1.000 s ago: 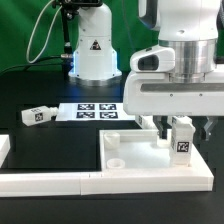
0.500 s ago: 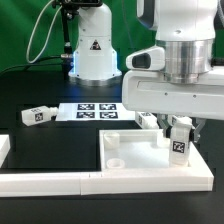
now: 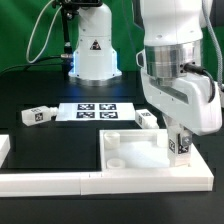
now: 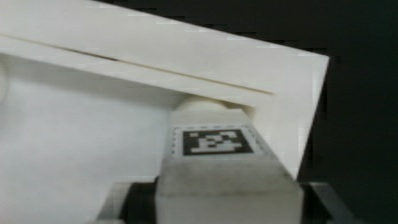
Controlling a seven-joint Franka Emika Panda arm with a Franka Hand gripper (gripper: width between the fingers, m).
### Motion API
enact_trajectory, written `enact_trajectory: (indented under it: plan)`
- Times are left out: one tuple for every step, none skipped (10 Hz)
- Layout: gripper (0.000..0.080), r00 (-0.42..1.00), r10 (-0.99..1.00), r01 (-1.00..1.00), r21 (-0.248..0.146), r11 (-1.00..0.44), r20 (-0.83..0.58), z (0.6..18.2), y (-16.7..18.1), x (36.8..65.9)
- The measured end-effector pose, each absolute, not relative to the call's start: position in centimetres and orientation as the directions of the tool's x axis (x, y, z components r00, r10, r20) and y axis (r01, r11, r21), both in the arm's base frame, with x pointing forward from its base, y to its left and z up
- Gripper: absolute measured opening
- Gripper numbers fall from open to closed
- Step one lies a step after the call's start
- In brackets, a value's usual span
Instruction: Assemble one leg
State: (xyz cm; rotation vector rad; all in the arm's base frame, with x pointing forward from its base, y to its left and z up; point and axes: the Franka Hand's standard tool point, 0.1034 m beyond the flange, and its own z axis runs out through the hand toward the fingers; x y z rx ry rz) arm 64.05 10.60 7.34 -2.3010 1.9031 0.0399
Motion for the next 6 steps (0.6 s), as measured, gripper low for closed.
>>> enact_trajectory:
  plan:
    - [0.0288,0.136,-0.983,-0.988,-0.094,-0.125,-0.125,7.3,11.05,63.95]
    - [0.0288,0.169,-0.978,-0.983,-0.098,-0.158,-0.121,7.31,11.08,63.94]
    - [0.0371,0.203,-0.972,-0.976,-0.1,-0.192,-0.116,7.3,11.07,63.93]
    - [0.0508,0.354,-0.929,-0.934,-0.1,-0.344,-0.11,7.39,11.16,63.79]
    - [0.0508,0.545,-0.833,-0.837,-0.115,-0.535,-0.094,7.51,11.16,63.87]
    - [0.0619,0.665,-0.743,-0.746,-0.123,-0.654,-0.084,7.38,11.26,63.83]
